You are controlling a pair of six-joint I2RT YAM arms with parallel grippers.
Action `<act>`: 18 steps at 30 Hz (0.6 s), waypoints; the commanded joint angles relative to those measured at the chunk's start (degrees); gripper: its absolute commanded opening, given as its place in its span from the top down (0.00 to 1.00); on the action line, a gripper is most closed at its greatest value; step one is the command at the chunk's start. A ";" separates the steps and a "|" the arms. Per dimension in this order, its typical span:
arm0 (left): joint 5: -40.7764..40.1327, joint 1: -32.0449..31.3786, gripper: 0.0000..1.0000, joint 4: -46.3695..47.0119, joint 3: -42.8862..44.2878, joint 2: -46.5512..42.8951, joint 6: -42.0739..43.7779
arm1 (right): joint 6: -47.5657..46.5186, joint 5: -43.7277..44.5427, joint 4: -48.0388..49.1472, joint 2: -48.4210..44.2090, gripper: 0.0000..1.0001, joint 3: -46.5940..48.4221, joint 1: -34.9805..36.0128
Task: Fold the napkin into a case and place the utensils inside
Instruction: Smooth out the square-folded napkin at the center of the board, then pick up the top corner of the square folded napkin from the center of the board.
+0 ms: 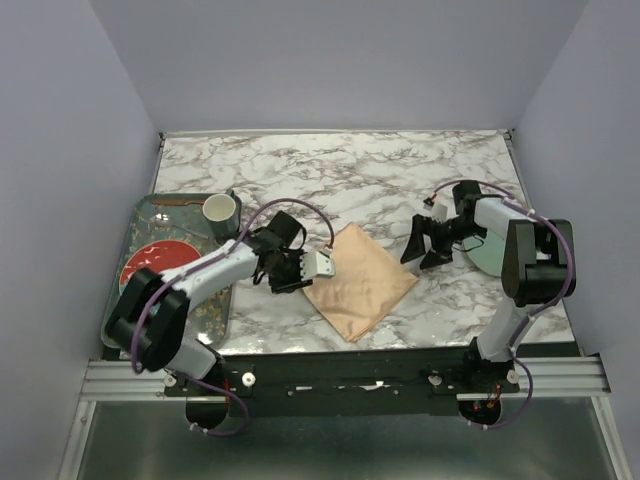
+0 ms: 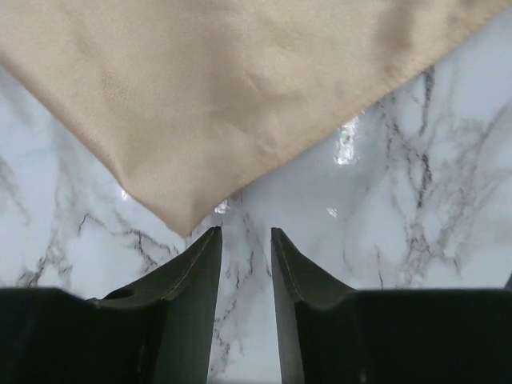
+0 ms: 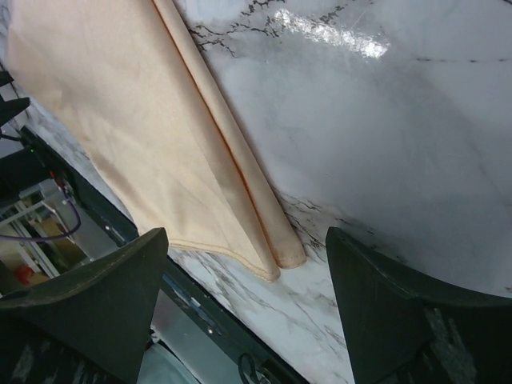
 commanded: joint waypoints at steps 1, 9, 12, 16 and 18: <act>10.16 -1.07 0.53 0.94 -5.83 -18.26 3.83 | -0.96 -0.97 -1.12 -2.34 0.13 3.04 -0.03; 0.72 -20.13 0.54 27.13 -22.17 -23.22 -6.08 | 2.12 -2.82 0.81 -0.05 0.16 5.33 -0.03; -5.98 -26.91 0.57 35.93 -23.77 -20.32 -7.50 | 3.09 -2.82 1.60 0.04 0.16 5.42 0.06; -5.12 -29.28 0.57 40.96 -24.21 -17.15 -5.59 | 2.91 -2.47 1.87 0.47 0.16 4.89 -0.03; -5.56 -30.95 0.57 40.87 -23.95 -15.39 -4.70 | 2.48 -2.29 1.17 0.83 0.16 5.07 -0.03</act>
